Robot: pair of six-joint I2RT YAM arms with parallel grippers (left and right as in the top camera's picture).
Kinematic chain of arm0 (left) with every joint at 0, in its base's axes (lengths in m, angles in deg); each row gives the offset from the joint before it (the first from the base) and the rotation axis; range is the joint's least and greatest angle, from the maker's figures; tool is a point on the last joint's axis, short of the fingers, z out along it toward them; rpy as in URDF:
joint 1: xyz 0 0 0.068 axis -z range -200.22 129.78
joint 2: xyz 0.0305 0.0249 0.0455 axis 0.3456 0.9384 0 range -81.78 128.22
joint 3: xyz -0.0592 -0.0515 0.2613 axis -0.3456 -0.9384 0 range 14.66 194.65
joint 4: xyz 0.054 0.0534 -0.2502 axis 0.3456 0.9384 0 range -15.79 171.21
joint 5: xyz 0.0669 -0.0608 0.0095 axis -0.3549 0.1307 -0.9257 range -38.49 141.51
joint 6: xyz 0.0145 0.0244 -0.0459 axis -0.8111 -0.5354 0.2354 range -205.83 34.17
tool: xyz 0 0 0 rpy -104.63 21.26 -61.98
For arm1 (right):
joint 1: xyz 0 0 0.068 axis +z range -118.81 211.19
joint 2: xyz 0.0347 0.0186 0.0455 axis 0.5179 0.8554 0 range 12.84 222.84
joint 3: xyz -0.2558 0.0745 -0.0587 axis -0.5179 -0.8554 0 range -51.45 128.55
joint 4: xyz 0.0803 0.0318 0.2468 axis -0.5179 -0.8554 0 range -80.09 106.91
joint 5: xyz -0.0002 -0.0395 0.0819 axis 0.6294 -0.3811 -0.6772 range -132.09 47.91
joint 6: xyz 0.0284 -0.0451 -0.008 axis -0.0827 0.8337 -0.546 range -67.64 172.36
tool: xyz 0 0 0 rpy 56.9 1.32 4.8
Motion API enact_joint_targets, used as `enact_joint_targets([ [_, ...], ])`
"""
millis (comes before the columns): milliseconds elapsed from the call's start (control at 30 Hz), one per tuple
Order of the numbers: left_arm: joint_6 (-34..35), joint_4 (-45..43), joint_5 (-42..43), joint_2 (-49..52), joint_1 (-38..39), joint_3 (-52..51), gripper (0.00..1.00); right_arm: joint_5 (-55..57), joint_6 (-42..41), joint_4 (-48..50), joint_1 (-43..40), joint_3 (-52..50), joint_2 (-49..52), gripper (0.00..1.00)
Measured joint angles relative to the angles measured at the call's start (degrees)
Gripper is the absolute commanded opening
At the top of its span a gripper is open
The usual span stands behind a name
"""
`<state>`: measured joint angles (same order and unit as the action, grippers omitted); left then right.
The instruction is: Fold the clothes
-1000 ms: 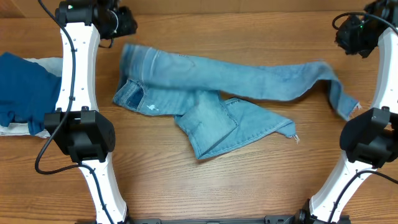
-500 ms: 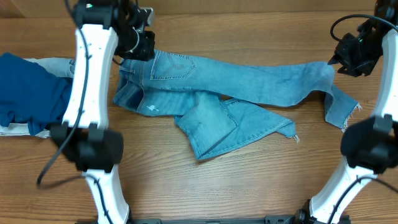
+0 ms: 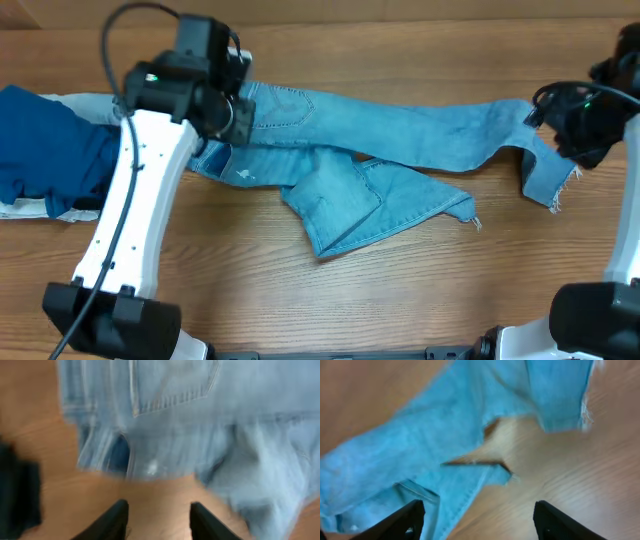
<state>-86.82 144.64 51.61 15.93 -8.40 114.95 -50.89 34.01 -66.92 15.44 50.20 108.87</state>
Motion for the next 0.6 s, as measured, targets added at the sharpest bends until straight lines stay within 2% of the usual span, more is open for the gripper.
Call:
enact_joint_targets([
  [33,0.17,-6.60,0.61,-0.20,0.00,-6.91,0.51,-0.31,-0.68,3.41,0.00,-6.36,-0.09,0.75],
  [167,0.70,-21.57,0.96,-0.46,0.00,-19.76,0.60,-1.88,-3.52,21.46,0.00,-23.41,0.04,0.73],
  [233,0.79,-29.59,1.18,-0.52,0.00,-24.81,0.59,-4.50,-4.85,30.75,0.00,-31.01,0.04,0.65],
  [333,0.83,-34.05,2.49,-0.52,0.00,-29.75,0.59,-7.61,-5.77,41.81,0.55,-38.27,0.04,0.57],
  [400,1.09,-34.49,3.17,-0.52,0.00,-30.23,0.59,-7.98,-5.99,47.52,2.82,-41.44,0.04,0.44],
  [467,1.31,-34.56,3.54,-0.52,0.00,-30.25,0.59,-7.10,-7.48,51.08,5.86,-43.63,0.04,0.36],
  [533,1.49,-34.42,3.76,-0.52,0.00,-30.25,0.59,-4.68,-9.81,53.24,7.54,-44.92,0.04,0.11],
  [600,1.49,-33.92,3.80,-0.52,0.00,-30.25,0.59,-3.43,-10.86,54.16,7.63,-45.46,0.04,0.04],
])
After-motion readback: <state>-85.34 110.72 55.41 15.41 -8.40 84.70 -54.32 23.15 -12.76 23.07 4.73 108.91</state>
